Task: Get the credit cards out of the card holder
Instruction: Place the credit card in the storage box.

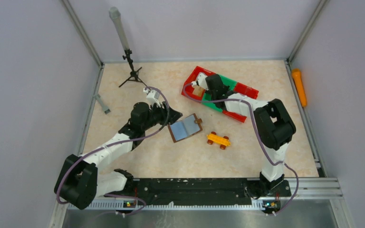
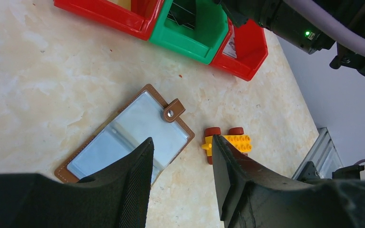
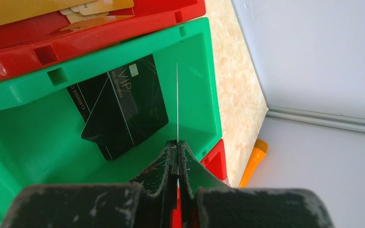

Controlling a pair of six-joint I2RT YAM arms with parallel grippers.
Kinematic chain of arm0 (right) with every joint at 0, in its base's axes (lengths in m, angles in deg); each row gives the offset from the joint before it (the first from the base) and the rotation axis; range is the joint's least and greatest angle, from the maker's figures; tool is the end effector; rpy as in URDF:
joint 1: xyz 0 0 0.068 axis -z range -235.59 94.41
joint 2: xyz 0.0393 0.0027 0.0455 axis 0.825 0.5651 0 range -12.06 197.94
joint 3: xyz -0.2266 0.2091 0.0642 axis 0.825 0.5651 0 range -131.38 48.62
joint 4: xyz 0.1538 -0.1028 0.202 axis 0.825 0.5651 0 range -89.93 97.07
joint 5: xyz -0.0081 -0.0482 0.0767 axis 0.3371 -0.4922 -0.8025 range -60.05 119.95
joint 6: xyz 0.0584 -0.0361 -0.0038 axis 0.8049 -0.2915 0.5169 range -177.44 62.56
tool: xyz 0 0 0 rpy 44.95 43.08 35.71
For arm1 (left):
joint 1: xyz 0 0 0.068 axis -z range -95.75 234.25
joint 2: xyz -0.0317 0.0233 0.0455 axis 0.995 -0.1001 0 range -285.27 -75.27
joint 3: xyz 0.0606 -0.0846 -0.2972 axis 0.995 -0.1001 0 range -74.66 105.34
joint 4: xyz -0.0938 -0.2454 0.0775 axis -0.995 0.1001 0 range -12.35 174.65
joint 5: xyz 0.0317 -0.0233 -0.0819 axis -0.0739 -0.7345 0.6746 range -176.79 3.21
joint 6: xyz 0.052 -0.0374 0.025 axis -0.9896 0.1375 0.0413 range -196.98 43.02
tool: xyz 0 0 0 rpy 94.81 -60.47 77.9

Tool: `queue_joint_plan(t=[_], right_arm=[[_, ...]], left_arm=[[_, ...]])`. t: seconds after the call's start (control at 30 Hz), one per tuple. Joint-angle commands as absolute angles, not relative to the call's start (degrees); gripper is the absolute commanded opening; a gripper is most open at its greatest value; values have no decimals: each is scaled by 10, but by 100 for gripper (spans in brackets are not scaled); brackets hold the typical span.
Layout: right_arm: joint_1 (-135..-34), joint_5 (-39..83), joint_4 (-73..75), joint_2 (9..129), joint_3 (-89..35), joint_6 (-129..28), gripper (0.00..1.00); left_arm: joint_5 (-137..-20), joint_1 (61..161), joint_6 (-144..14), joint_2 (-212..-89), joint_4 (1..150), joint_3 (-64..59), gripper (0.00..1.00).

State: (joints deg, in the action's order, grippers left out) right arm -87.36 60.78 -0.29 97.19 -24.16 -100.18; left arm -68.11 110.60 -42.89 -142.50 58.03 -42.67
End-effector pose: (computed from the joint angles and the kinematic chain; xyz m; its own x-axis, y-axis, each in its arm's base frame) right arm 0.4086 0.2196 0.2267 -0.2999 -0.8714 -0.3883 -0.4137 0.4856 -0.7701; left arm 0.2327 -0.1351 0.2627 -0.5904 -0.3001 -0.7493 0.4419 0.6567 -0.6112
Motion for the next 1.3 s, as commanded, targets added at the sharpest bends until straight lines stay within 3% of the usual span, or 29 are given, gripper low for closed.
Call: queue_joint_plan(t=[0.0, 0.57, 0.67, 0.7, 0.97, 1.23, 1.27], right_arm=[[-881, 634, -34, 990, -257, -1036, 0], [-869, 634, -52, 1033, -288, -1041, 1], [-871, 618, -80, 1009, -257, -1045, 31], [-871, 617, -91, 1003, -248, -1048, 35], [-887, 597, -68, 960, -229, -1025, 38], [-911, 456, -3, 847, -196, -895, 42], [-919, 435, -1, 830, -189, -883, 47]], left_arm=[[-686, 1107, -442, -1414, 565, -414, 51], [-686, 1107, -444, -1416, 566, -414, 51], [-685, 1107, -445, -1416, 565, -414, 50], [-685, 1107, -445, -1415, 565, -414, 50], [-682, 1107, -445, -1417, 565, -413, 50], [-692, 1107, -444, -1426, 583, -404, 50], [-692, 1107, -443, -1428, 584, -402, 50]])
